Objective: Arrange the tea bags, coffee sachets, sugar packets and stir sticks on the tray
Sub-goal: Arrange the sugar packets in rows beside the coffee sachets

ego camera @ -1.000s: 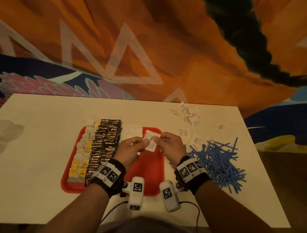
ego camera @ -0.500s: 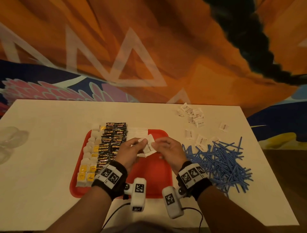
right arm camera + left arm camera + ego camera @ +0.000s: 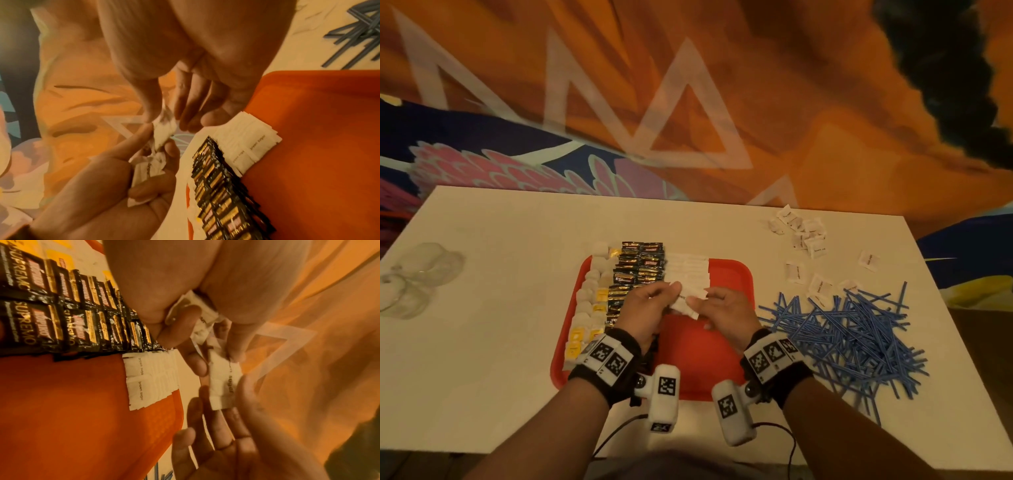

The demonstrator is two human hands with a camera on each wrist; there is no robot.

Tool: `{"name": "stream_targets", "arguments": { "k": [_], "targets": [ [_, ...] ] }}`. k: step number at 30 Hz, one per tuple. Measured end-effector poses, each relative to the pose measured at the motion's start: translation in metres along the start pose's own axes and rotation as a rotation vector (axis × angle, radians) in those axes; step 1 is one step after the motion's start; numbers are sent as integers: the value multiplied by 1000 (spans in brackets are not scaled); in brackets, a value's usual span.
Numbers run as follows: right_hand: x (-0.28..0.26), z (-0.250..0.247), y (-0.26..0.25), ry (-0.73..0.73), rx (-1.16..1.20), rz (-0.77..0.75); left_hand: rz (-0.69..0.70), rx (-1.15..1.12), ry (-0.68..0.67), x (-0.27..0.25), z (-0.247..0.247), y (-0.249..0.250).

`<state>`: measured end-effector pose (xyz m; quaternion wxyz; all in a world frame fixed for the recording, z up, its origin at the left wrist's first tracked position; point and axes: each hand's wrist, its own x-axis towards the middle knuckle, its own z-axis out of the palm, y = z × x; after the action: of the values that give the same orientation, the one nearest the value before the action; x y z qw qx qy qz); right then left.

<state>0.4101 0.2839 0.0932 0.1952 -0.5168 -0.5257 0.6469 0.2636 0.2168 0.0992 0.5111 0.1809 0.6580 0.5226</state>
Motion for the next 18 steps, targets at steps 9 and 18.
{"name": "stream_targets", "arguments": {
  "k": [9,18],
  "targets": [
    [22,20,36,-48,-477,50,-103,37,181,6,-45,-16],
    [65,32,55,-34,-689,166,-187,-32,193,3,-90,-20]
  ]
}}
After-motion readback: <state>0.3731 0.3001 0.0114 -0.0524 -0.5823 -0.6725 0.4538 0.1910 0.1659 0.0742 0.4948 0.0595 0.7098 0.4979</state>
